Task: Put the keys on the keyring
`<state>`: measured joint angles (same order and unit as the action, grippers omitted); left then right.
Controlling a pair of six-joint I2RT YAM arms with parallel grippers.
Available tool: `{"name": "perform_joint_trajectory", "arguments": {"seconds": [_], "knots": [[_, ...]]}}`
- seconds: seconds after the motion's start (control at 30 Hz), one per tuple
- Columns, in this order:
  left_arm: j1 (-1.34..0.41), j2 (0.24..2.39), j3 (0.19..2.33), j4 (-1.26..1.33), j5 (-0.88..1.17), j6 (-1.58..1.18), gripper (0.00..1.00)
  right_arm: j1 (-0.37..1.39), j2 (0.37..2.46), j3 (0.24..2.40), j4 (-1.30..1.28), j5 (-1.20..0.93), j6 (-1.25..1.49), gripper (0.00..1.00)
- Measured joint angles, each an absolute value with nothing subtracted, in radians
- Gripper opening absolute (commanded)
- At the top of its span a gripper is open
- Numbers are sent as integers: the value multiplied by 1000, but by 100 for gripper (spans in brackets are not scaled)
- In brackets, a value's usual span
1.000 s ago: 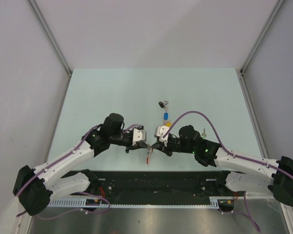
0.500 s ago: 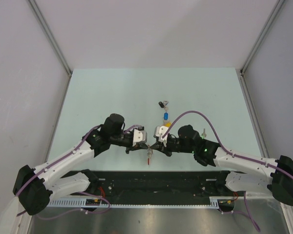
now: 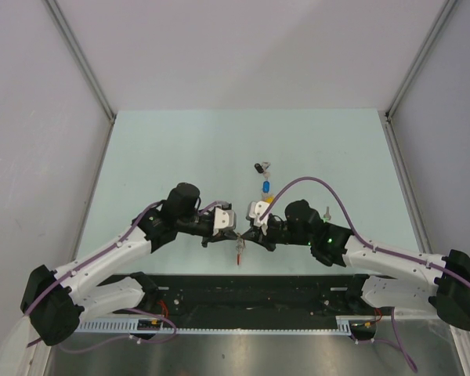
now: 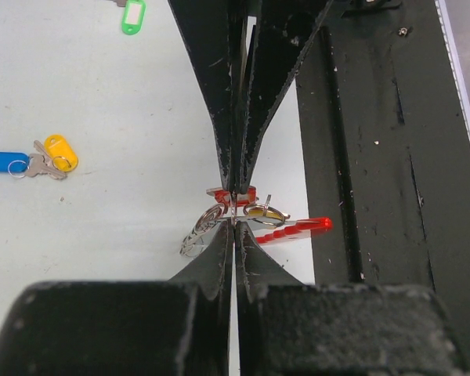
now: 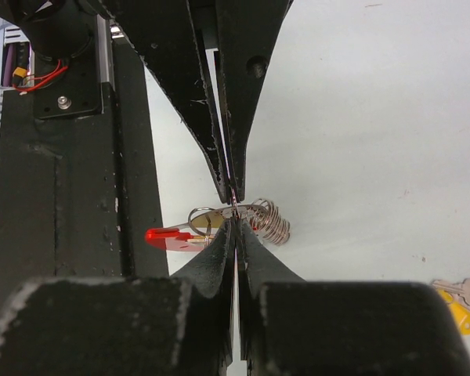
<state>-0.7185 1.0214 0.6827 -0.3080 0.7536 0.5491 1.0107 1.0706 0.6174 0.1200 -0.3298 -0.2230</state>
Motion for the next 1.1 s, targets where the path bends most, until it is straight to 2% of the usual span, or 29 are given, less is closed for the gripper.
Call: {"name": "perform_joint_trajectory", "arguments": {"seconds": [0.17,0.23,0.37,0.47,0.8,1.1], "knots": [[-720,1021,683,-308,747,548,0,1011,1079,633,100,-329,-217,3],[-720,1021,683,-310,740,546,0,1010,1087,638,97,-329,-214,10],[-720,1020,683,-307,733,532,0,1012,1089,646,95,-327,-206,33],[-730,1020,683,-295,738,519,0,1013,1082,660,104,-320,-197,39],[-735,994,682,-244,746,467,0,1015,923,662,80,-272,-172,39],[-735,987,681,-208,763,443,1,1015,873,545,96,-269,-158,36]]}}
